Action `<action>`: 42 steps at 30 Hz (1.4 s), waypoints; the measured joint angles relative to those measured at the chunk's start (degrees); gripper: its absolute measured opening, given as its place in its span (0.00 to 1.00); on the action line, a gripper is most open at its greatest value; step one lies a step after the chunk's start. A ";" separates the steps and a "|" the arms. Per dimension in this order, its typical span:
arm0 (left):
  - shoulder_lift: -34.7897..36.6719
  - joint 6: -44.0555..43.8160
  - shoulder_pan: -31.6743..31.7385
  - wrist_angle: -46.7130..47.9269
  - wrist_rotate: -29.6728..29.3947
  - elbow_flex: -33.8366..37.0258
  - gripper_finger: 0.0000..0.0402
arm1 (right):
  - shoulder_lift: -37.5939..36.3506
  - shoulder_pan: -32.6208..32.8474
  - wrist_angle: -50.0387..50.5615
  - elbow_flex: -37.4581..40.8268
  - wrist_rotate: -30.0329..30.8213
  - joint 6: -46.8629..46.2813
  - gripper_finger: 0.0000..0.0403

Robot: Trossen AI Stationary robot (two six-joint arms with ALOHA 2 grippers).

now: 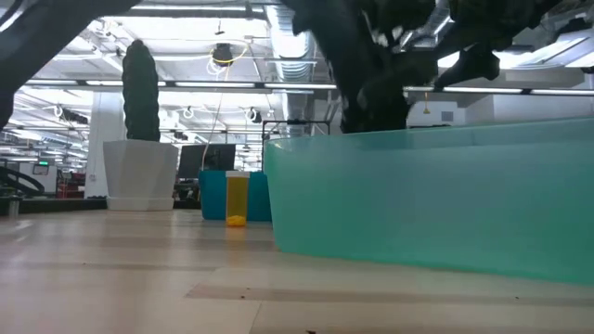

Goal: Pick and place medicine bottles into bin by pill shape (circle, oval)
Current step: Put the small pink pill bottle into the green bin, then put the small green pill bottle into the green bin

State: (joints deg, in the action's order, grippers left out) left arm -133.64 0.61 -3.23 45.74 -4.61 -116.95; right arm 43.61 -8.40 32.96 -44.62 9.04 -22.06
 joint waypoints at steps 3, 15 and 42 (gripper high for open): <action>-1.05 -0.05 -0.15 -0.06 0.73 -0.10 0.28 | 0.00 0.00 0.05 0.00 0.00 0.00 0.83; -1.03 1.55 -1.01 -0.41 -3.10 -0.07 0.31 | -0.01 0.00 0.01 0.00 0.00 -0.09 0.83; 3.20 4.68 -1.04 21.62 -3.27 -15.53 0.60 | -0.01 0.00 0.06 0.00 0.01 0.04 0.83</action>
State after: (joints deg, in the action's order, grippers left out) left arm -130.45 5.29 -4.27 67.36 -7.88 -132.47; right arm 43.59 -8.40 33.03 -44.62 9.05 -22.02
